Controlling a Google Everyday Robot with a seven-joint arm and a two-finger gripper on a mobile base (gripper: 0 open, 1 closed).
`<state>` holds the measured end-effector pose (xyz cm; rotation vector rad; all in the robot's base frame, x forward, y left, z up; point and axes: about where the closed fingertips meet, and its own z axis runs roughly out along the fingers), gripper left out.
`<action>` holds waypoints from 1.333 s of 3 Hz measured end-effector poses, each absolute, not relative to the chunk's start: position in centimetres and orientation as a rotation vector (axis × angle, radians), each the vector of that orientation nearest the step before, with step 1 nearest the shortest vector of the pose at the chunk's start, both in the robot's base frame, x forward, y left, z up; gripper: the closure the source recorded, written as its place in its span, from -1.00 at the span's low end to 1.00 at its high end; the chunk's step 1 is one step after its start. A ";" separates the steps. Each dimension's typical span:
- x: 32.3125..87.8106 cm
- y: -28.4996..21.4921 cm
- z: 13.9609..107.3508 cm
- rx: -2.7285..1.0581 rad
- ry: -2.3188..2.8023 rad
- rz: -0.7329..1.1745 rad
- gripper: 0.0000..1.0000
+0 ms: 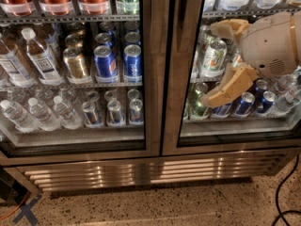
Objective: Open right fridge door
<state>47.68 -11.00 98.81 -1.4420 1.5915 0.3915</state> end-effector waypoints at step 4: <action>50.2 -12.2 100.4 -1.359 1.465 0.466 -1.00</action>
Offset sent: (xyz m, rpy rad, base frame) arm 0.0240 -0.0251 0.0166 0.1483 -0.0878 -0.0212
